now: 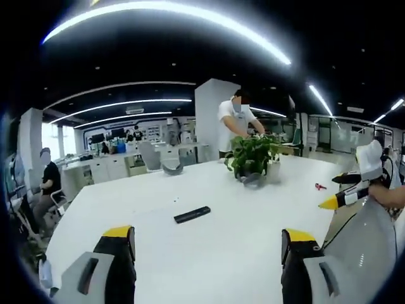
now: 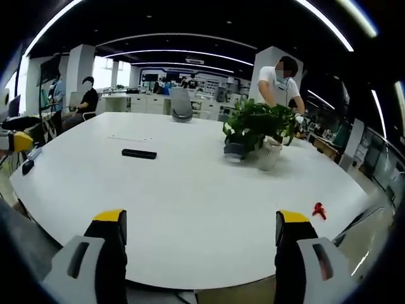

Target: Press the specified remote control buttons in sequence, fully releasing each button before pressing the next.

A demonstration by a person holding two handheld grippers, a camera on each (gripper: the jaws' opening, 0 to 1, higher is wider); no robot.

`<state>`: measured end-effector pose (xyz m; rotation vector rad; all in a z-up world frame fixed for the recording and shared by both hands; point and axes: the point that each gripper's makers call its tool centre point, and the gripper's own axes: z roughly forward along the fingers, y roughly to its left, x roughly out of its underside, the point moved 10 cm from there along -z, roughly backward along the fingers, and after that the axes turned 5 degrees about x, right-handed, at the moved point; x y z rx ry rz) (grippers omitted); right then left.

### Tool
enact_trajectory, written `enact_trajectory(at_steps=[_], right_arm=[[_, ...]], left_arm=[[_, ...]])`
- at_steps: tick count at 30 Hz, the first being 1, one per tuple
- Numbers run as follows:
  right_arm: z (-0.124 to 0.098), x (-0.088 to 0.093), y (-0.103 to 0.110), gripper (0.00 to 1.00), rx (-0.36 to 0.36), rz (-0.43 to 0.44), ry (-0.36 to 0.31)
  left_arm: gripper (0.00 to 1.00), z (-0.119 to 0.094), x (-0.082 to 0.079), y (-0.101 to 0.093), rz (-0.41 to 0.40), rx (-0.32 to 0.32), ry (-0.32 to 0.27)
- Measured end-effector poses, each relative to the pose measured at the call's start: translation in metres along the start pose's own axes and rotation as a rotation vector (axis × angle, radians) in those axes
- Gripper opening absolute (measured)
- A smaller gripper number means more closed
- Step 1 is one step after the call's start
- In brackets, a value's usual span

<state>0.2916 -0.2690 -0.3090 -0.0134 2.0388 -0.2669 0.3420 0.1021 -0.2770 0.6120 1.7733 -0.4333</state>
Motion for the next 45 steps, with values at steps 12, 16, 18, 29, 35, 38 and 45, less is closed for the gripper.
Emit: enact_trajectory(at_steps=[12,16,18,29,35,38,45], right_arm=[[-0.002,-0.002,0.001,0.99,-0.019,-0.006,-0.013],[-0.002,-0.002,0.001,0.98,-0.027,0.003,-0.01],[-0.003,-0.002,0.001,0.97,-0.028,0.003,-0.015],[-0.005,-0.002,0.002,0.92,-0.047,0.014,-0.031],[-0.007,-0.002,0.001,0.91,-0.05,0.038,-0.027],[-0.007,-0.002,0.001,0.91,-0.042,0.048,-0.033],[-0.009,-0.002,0.002,0.89,-0.036,0.044,-0.046]], left_arm=[[1.0,-0.029,0.023,-0.013,-0.038,-0.106,-0.011],[1.0,-0.031,0.025,-0.012,-0.022,-0.138,-0.017],[1.0,-0.03,0.026,-0.011,-0.018,-0.148,-0.021],[0.99,-0.036,0.025,-0.004,0.012,-0.221,-0.044],[0.99,-0.038,0.027,-0.002,0.024,-0.232,-0.051],[0.99,-0.038,0.027,-0.002,0.03,-0.234,-0.053],[0.99,-0.039,0.027,-0.004,0.07,-0.253,-0.04]])
